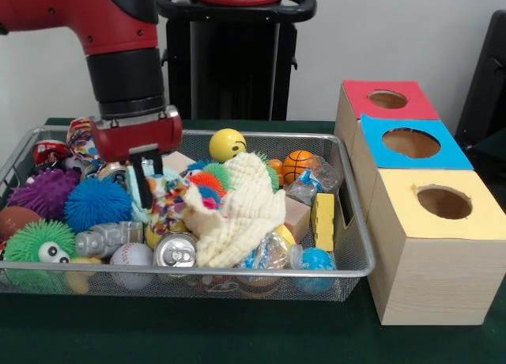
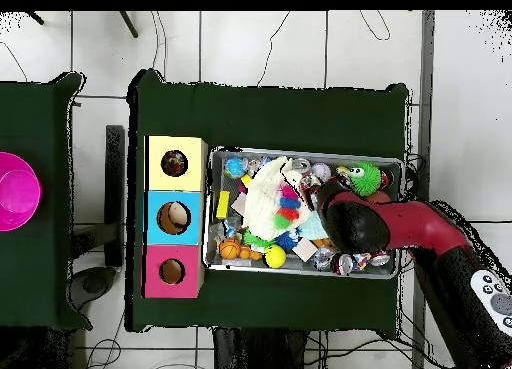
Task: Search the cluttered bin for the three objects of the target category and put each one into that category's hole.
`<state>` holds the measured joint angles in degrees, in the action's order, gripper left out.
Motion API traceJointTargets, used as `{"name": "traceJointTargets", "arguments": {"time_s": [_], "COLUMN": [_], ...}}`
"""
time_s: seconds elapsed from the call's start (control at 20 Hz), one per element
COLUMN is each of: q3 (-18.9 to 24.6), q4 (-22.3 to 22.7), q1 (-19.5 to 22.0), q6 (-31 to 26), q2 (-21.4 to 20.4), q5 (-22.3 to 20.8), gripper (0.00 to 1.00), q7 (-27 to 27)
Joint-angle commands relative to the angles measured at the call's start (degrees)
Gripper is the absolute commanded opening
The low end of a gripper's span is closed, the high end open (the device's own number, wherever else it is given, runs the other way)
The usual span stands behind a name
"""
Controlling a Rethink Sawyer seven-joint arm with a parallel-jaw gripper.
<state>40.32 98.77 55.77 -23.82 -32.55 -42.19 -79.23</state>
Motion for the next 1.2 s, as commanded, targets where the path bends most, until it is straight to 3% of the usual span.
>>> {"name": "traceJointTargets", "arguments": {"time_s": [0.05, 0.35, 0.7, 0.95, 1.2], "q3": [-0.6, -2.6, -1.1, -1.3, -3.8], "q4": [4.5, 4.2, 6.1, 6.4, 4.3], "q1": [-3.8, -5.7, -6.9, -9.1, -14.4], "q6": [-11.9, -16.1, -21.2, -20.5, -18.8], "q2": [-8.7, -12.9, -19.5, -20.5, -19.1], "q5": [4.8, 6.4, 12.2, 15.2, 17.1], "gripper": [0.00, 0.00, 0.00, 0.00, 0.00], "q7": [0.5, 1.1, 0.3, -3.7, -9.7]}}
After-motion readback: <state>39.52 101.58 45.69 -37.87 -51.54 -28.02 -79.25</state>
